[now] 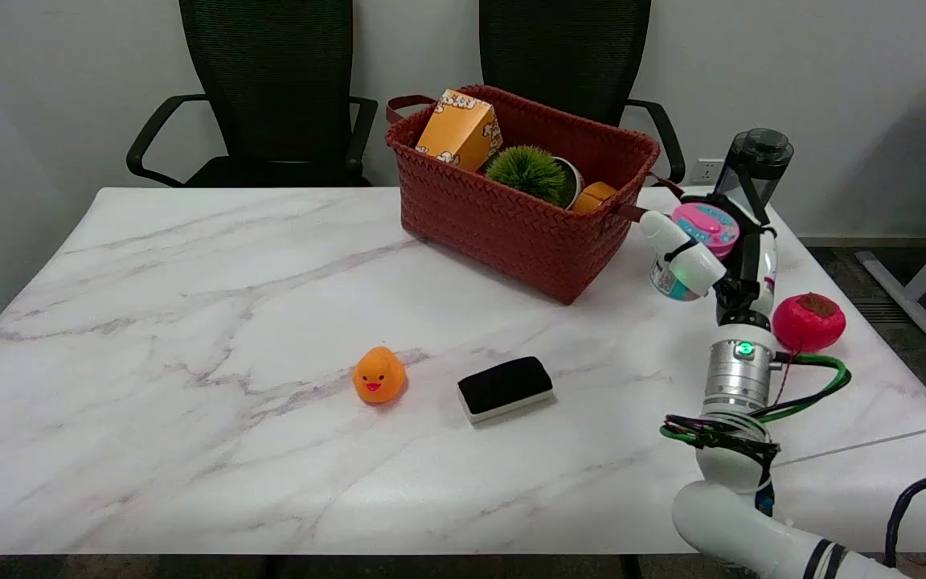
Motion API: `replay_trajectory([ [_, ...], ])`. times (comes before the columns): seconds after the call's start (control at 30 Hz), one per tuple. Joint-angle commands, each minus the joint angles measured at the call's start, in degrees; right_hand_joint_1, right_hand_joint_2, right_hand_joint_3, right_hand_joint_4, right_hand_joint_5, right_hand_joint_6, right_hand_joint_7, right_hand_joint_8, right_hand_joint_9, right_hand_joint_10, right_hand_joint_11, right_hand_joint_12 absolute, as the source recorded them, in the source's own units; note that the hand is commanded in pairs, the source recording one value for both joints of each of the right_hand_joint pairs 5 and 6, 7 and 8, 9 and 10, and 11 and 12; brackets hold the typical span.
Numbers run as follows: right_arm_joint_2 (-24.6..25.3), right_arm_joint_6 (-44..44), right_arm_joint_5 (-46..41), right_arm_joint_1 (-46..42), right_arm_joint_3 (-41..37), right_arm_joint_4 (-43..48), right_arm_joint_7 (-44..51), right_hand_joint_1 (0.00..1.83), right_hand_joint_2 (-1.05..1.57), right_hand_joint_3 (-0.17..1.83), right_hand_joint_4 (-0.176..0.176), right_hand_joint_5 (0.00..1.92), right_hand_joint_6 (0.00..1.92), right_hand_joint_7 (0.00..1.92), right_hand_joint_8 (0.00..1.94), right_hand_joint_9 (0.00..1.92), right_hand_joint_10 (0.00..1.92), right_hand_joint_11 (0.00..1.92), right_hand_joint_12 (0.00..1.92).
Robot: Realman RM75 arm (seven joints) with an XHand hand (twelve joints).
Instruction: Place the pink gum jar into the brown storage basket.
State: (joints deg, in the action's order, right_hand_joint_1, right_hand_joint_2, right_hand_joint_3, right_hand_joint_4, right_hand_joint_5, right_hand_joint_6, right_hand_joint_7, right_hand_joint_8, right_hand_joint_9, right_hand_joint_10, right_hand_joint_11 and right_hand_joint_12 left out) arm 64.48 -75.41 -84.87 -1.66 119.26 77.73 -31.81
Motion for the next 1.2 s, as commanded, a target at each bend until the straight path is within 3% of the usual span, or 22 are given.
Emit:
replay_trajectory([
  [0.03, -2.36, 5.95, 6.89, 0.18, -7.25, 5.82, 0.05, 1.07, 0.81, -0.17, 0.0, 0.91, 0.91, 1.21, 1.21, 0.95, 0.95, 1.1, 1.1],
  [0.6, -3.31, 16.66, 7.86, 6.29, -12.67, 4.02, -0.43, 1.04, 0.82, -0.17, 0.0, 0.92, 0.92, 1.24, 1.24, 1.15, 1.15, 1.13, 1.13],
  [1.0, -3.95, 26.01, 7.7, 16.32, -11.18, -0.78, -0.43, 1.02, 0.82, -0.17, 0.0, 0.93, 0.93, 1.27, 1.27, 1.15, 1.15, 1.13, 1.13],
  [1.2, -3.04, 28.38, 7.62, 23.21, -7.48, -7.44, -0.5, 1.0, 0.85, -0.17, 0.0, 0.95, 0.95, 1.28, 1.28, 1.14, 1.14, 1.12, 1.12],
])
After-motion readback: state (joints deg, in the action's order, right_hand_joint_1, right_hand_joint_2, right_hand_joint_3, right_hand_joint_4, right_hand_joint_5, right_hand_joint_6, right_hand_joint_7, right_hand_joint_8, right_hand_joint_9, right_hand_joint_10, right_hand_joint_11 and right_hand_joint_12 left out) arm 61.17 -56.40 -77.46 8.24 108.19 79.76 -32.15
